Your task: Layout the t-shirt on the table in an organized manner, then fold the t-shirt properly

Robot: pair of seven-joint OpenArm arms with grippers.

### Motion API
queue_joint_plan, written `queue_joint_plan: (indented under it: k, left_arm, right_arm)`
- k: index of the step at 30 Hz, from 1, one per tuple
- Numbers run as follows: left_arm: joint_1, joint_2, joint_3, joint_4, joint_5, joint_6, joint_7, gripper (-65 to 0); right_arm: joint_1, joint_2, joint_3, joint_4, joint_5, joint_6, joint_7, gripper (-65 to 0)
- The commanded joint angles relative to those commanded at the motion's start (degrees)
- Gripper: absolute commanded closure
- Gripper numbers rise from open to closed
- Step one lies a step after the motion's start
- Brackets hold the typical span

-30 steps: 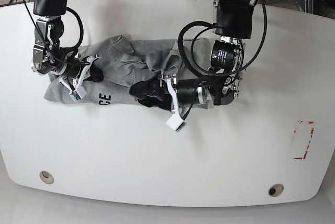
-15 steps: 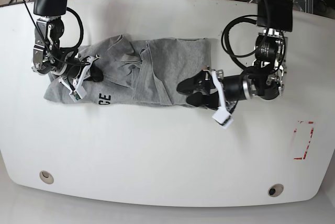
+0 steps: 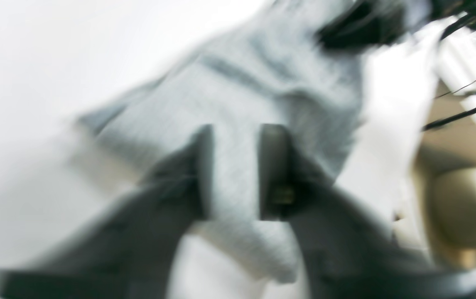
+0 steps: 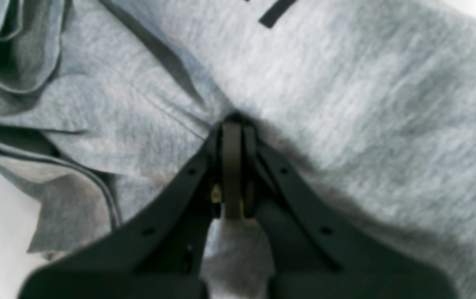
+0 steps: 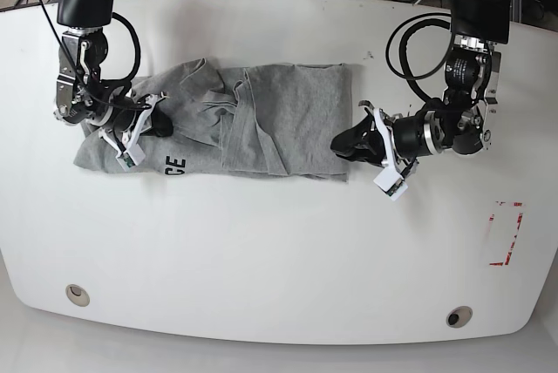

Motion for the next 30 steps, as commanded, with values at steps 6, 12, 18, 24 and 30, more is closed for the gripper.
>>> queue_joint_plan:
  k: [6,12,18,24,30]
  left_arm:
    - [1.5,1.8,0.0,0.0,8.4,0.0,0.1,-2.9]
    - [3.2,2.6,0.0,-1.8,15.2,0.0,0.2,-3.1]
    - [4.1,2.5,-0.1,-7.5,17.7,0.0,-0.1,-3.1]
    - [4.1,2.3,-0.3,-13.7,18.4,0.0,-1.9,-3.2]
    - [4.1,2.3,-0.3,-16.2,18.4,0.0,-4.0,-3.3]
  right_arm:
    - [0.0,0.0,0.1,0.0,0.2,0.0,0.0,-0.6]
    - [0.2,0.0,0.3,0.0,0.4,0.0,0.0,-0.6]
    - [1.1,-0.1,0.0,1.5,0.4,0.0,-0.9,-0.6]
    - [1.0,-2.2,0.3,11.1,0.4,0.0,-5.7,-0.6]
    - [1.6,-5.0,1.6,26.2,0.4,0.0,-15.1,-2.1]
